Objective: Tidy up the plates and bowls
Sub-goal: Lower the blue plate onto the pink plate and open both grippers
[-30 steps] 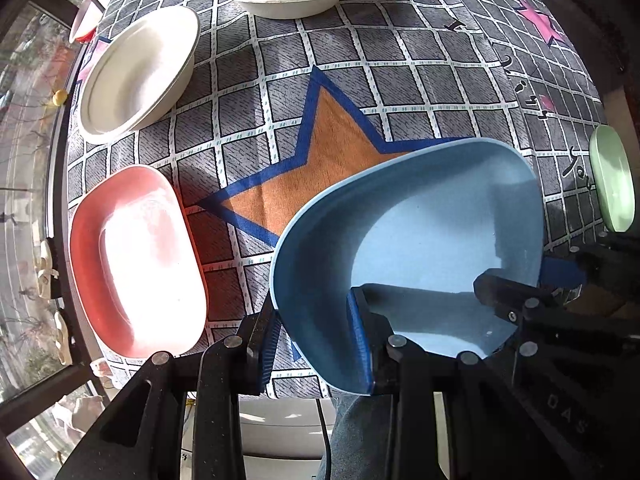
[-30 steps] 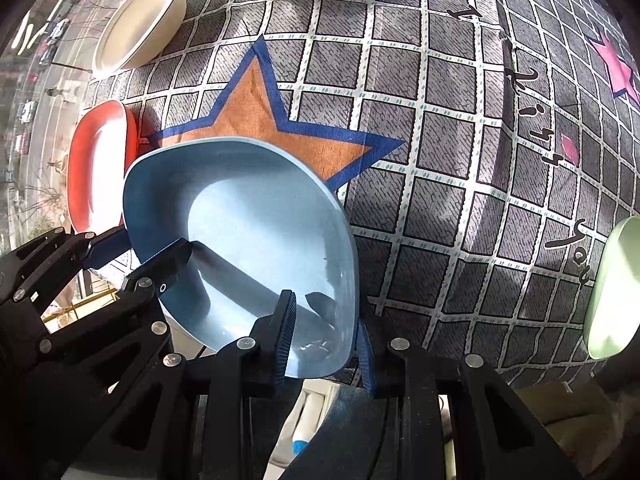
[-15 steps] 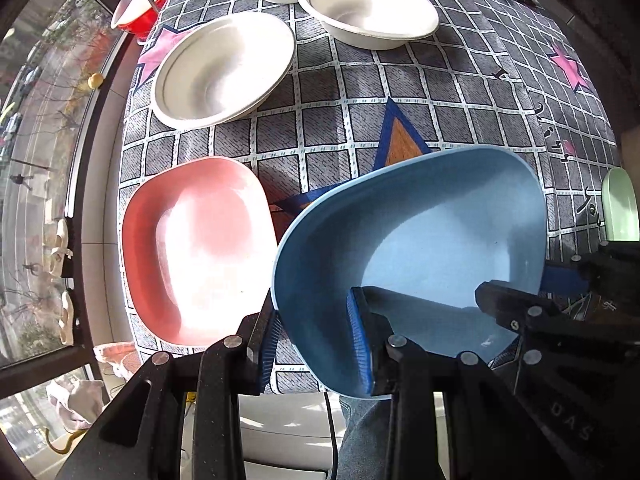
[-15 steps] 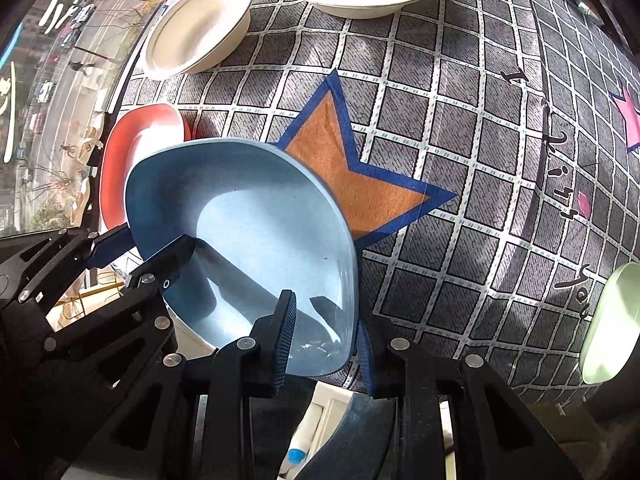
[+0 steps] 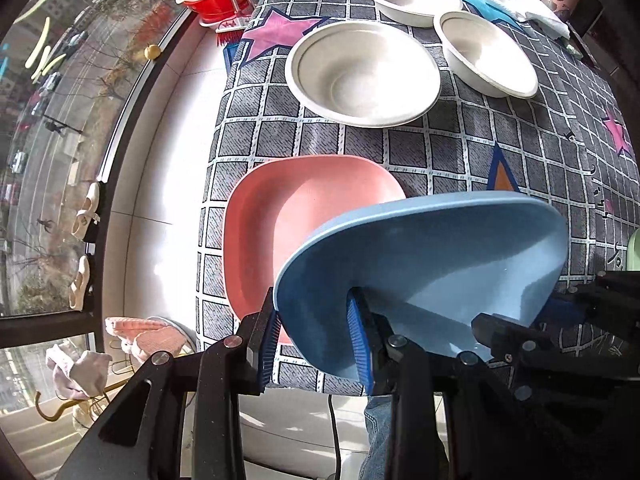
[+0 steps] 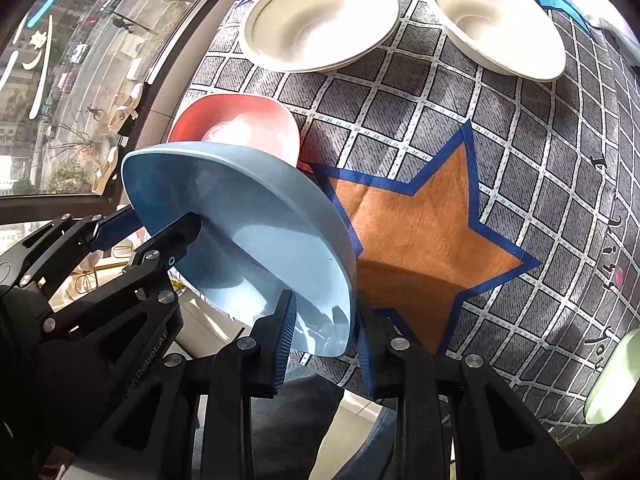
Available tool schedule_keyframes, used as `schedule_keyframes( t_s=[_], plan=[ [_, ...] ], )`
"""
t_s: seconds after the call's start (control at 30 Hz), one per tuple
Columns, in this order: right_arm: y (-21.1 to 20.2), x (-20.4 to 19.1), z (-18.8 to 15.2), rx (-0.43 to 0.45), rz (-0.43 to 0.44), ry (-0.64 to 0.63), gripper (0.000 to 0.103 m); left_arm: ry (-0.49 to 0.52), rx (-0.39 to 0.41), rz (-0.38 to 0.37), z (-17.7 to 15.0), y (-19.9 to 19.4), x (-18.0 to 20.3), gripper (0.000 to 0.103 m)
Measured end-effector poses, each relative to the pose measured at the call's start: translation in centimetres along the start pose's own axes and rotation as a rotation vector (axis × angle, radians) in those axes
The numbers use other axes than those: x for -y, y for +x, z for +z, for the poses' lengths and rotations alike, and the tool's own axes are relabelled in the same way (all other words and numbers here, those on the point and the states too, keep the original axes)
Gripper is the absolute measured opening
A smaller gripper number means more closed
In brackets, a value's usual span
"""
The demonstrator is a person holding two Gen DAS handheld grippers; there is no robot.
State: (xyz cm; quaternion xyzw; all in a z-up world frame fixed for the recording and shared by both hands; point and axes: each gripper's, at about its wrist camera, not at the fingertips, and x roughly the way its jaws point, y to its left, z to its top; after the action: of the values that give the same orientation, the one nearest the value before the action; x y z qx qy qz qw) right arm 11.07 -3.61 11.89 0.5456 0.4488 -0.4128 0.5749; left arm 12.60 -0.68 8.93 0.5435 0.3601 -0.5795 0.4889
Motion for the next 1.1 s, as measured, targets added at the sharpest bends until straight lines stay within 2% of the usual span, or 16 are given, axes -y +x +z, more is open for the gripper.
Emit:
schedule_keyframes(
  t_s=[0.3,0.53,0.6,0.63,0.67,0.7,0.73,0.77,0.83,0.97,1.0,1.1],
  plan=[
    [1.6,-2.0,3.3,-0.031,0.037,0.009,0.031,-0.034,0.004,0.028,3.5,0.0,-7.9,0.036],
    [2.1,-1.9,4.6,-0.06,0.062,0.037,0.031,-0.061,-0.02,0.034,5.1,0.4,-11.1,0.036],
    [2.0,-1.9,4.8,-0.053,0.061,0.036,0.031,-0.074,-0.026,0.037,5.2,0.4,-11.2,0.04],
    [1.8,-1.9,4.9,-0.046,0.065,0.034,0.031,-0.081,-0.026,0.049,5.0,0.0,-11.6,0.05],
    [1.5,-1.8,4.8,-0.042,0.058,0.031,0.034,-0.09,-0.019,0.07,5.0,-0.1,-11.4,0.065],
    [1.5,-1.8,4.8,-0.039,0.044,0.029,0.037,-0.104,-0.007,0.088,5.2,-0.4,-11.9,0.071],
    [1.6,-1.8,4.9,-0.035,0.03,0.027,0.052,-0.119,0.004,0.096,3.8,-0.7,-11.2,0.079],
    [1.5,-1.5,4.8,-0.03,0.018,0.026,0.071,-0.136,0.007,0.085,3.9,-0.8,-11.5,0.081],
    [0.7,-0.4,4.3,0.001,0.008,0.03,0.085,-0.154,-0.007,0.061,3.6,-1.3,-12.3,0.081],
    [-0.3,2.8,3.1,0.011,0.015,0.106,0.085,-0.118,-0.03,0.079,3.5,-2.0,-12.9,0.081],
    [-0.6,3.9,2.7,0.012,0.016,0.13,0.085,-0.108,-0.035,0.077,2.7,-2.2,-11.5,0.081],
    [-1.4,6.8,1.2,0.014,-0.002,0.18,0.085,-0.088,-0.031,0.051,2.7,-3.3,-11.1,0.081]
  ],
)
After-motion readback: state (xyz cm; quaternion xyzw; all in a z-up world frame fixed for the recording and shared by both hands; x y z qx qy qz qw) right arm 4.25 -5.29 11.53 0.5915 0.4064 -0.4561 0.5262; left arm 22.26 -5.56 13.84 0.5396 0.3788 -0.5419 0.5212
